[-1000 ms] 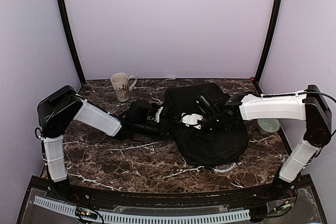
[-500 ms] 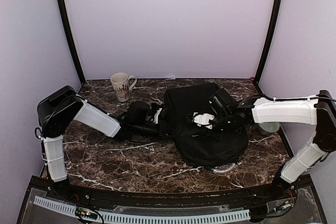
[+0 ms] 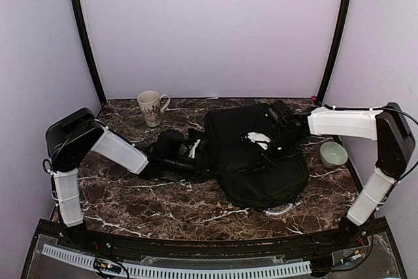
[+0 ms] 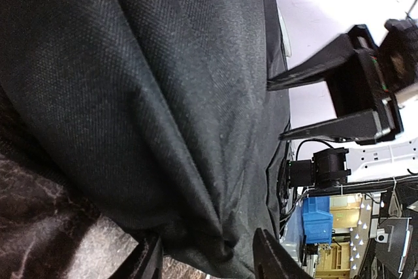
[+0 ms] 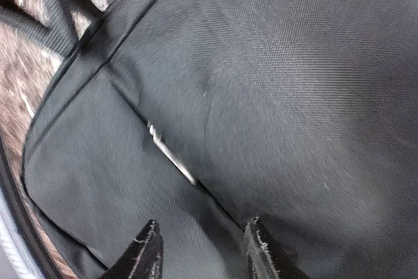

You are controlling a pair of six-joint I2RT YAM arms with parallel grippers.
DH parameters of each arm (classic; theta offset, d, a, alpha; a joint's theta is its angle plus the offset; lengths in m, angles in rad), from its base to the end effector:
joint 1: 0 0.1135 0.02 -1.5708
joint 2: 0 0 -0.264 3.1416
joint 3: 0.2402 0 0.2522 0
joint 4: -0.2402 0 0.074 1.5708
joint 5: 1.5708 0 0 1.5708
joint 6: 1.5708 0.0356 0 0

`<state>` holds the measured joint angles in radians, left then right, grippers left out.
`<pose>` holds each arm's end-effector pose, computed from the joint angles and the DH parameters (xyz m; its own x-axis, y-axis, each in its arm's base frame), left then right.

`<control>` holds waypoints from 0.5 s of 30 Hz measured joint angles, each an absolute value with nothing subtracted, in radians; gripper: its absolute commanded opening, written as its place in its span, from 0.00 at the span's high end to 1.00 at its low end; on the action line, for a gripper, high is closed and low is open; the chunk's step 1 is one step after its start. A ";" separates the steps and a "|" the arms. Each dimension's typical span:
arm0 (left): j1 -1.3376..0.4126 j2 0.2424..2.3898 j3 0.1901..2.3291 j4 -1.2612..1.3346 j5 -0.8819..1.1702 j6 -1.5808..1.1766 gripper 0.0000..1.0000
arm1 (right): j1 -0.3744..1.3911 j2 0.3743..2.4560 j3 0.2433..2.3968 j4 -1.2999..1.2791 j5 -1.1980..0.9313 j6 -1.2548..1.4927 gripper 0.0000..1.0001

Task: Pack the student bag
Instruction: Zip the student bag at the center of the board.

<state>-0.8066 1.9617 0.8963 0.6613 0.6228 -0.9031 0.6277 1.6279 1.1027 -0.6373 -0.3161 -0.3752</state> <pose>0.2523 -0.2933 0.1318 -0.9203 0.0385 -0.3892 0.3792 0.3312 -0.8640 0.2524 0.1968 0.2072 -0.4500 -0.7569 -0.4740 -0.8845 0.4508 0.1200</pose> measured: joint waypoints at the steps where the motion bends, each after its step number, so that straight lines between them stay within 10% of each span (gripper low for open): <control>1: -0.809 1.964 0.900 0.662 0.624 -0.910 0.50 | 0.616 1.659 1.116 -0.644 -0.350 -0.363 0.54; 15: -0.817 2.089 1.047 0.648 0.677 -0.928 0.66 | 0.533 1.910 1.254 -0.750 -0.663 -0.271 0.49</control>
